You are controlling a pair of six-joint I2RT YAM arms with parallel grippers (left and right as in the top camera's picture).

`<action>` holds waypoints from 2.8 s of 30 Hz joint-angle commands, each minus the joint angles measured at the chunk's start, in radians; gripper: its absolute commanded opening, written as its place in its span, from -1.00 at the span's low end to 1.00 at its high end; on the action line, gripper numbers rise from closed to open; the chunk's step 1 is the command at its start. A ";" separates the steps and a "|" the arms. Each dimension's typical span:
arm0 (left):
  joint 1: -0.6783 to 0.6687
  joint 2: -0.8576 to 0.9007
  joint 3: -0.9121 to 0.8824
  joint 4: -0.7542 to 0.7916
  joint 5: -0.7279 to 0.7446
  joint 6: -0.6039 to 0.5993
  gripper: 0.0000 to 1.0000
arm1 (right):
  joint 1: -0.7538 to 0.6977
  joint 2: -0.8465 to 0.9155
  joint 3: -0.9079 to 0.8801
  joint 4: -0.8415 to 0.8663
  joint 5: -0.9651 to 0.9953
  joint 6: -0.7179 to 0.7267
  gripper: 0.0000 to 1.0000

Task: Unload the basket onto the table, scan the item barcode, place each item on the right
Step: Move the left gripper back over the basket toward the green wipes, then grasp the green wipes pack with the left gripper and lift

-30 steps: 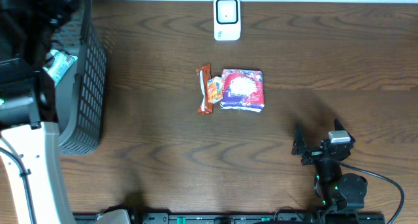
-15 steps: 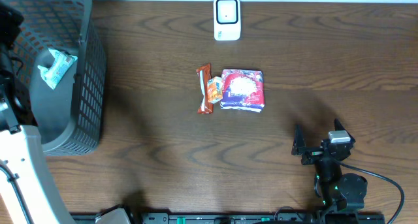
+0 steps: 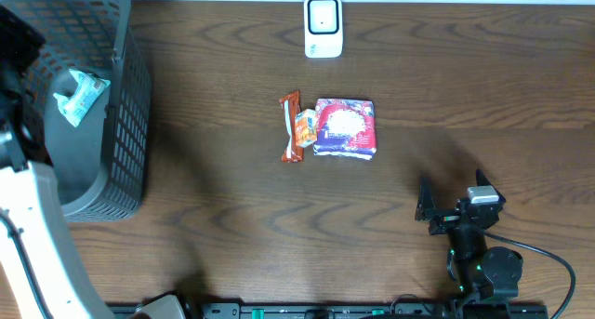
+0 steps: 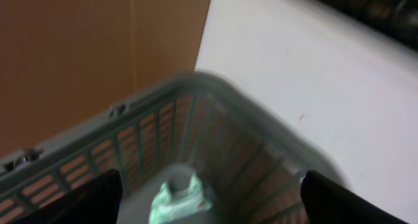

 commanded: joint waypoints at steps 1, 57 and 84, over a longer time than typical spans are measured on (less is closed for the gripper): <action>0.003 0.066 0.001 -0.046 -0.069 0.063 0.75 | -0.006 -0.005 -0.003 -0.002 0.002 -0.007 0.99; 0.039 0.844 -0.047 0.127 0.103 0.725 -0.82 | -0.006 -0.005 -0.003 -0.002 0.002 -0.007 0.98; -0.037 -0.100 -0.041 0.093 0.396 -0.220 -0.86 | -0.006 -0.005 -0.003 -0.002 0.002 -0.007 0.99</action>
